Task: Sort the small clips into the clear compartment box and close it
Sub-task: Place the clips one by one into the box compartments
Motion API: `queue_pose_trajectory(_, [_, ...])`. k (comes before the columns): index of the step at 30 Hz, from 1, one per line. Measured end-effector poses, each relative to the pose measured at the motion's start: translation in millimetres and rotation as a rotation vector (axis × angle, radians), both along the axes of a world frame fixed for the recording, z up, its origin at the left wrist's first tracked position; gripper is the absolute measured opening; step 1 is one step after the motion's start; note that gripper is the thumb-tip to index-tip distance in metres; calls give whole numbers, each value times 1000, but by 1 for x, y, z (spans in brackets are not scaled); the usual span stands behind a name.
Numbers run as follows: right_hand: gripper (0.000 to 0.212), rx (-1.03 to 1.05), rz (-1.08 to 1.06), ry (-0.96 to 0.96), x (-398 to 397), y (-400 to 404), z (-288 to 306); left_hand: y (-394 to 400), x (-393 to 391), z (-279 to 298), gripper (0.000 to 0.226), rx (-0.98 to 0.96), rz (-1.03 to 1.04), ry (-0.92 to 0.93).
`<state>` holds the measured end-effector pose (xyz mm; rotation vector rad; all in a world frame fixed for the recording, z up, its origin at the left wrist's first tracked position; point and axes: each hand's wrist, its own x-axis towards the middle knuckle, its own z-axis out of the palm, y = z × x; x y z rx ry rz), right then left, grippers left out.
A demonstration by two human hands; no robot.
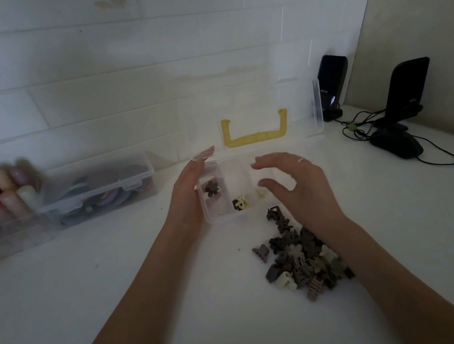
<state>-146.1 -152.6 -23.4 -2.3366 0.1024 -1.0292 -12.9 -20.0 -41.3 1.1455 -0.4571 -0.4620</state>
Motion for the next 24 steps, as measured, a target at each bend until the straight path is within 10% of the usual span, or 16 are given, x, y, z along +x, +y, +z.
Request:
queue_pose_trajectory(8, [17,-58,84,516,-32,-29,25,5,9,-3,25,13,42,14])
queue_pose_trajectory(24, [26,-397,-55,639,-15,-21,-4,6,25,-7,32,-65,89,126])
